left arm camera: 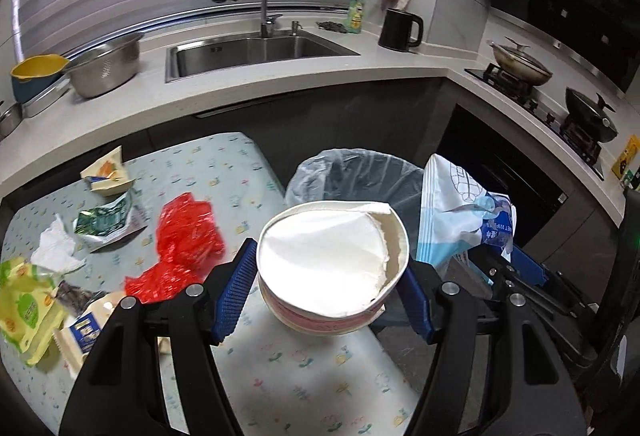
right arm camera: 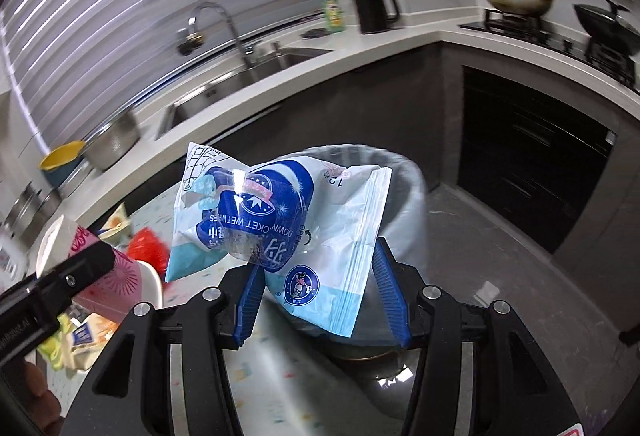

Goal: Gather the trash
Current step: 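Carry the paper cup and blue wet-wipe pack over the trash bin, then open both tools to drop the cup and wipe pack into the bin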

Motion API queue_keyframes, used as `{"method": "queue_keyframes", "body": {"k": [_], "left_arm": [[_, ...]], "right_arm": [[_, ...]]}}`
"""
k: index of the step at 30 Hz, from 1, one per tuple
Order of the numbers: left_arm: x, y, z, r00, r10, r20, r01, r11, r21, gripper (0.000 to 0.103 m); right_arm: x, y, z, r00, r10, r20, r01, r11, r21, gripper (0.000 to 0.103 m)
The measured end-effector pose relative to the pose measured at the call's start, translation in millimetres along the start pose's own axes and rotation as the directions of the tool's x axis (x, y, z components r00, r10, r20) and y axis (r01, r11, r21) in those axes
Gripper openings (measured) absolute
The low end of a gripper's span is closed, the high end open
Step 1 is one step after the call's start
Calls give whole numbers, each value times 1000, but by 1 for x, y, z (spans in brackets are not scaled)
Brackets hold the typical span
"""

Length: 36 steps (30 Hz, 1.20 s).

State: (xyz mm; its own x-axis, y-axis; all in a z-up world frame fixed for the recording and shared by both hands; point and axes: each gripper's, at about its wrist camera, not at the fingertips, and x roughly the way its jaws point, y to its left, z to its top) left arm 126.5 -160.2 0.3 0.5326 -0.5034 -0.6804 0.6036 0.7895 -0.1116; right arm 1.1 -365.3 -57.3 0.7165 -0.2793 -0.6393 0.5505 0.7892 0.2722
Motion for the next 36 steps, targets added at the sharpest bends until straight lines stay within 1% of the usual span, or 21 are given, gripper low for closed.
{"method": "queue_keyframes", "body": {"k": [3,6,10,11,12,14,16,17,18,20,23,26,29,32,35,36], "left_arm": [[25,-12,13,998,-65,-20,65,998,-2,63],[50,-22,26,993,-113,-46,113,994,-1,63],[85,-33,38,984,-152,-92,153,988,-7,63],[91,-34,39,983,-154,-101,153,988,-14,64],[96,-34,41,980,-170,-105,169,985,-21,66],[106,-34,43,977,-179,-114,177,984,-34,67],[114,-33,45,975,-186,-125,182,982,-38,69],[117,-32,45,975,-179,-129,176,984,-37,72],[118,-30,45,975,-179,-128,176,984,-40,78],[120,-26,45,975,-185,-123,179,982,-51,85],[118,-19,47,981,-162,-110,157,986,-51,85],[111,-9,47,991,-106,-86,102,994,-49,85],[103,2,47,996,-55,-68,51,997,-54,85],[95,14,47,999,-7,-51,4,998,-63,87],[84,28,44,999,26,-38,-29,997,-74,87],[81,33,43,999,34,-36,-37,996,-80,88]], "right_arm": [[5,-24,5,999,-52,7,52,998,33,50],[10,-42,9,997,-82,9,81,995,61,50],[20,-53,16,994,-110,11,109,991,73,50],[22,-54,18,994,-112,13,111,991,73,50],[24,-54,19,993,-114,15,113,991,72,50],[30,-54,22,993,-116,13,115,991,68,50],[37,-52,25,993,-114,11,113,992,62,50],[40,-50,26,994,-112,10,111,992,57,50],[42,-47,28,994,-110,10,109,993,51,51],[48,-41,32,994,-106,11,106,994,37,51],[57,-31,39,995,-96,14,96,995,21,51],[65,-19,44,996,-85,13,85,996,-1,51],[73,-5,48,997,-72,7,72,997,-26,54],[81,10,51,998,-62,5,62,997,-46,55],[88,24,52,999,-51,-2,51,997,-57,62],[88,29,52,999,-50,-1,50,997,-60,66]]}}
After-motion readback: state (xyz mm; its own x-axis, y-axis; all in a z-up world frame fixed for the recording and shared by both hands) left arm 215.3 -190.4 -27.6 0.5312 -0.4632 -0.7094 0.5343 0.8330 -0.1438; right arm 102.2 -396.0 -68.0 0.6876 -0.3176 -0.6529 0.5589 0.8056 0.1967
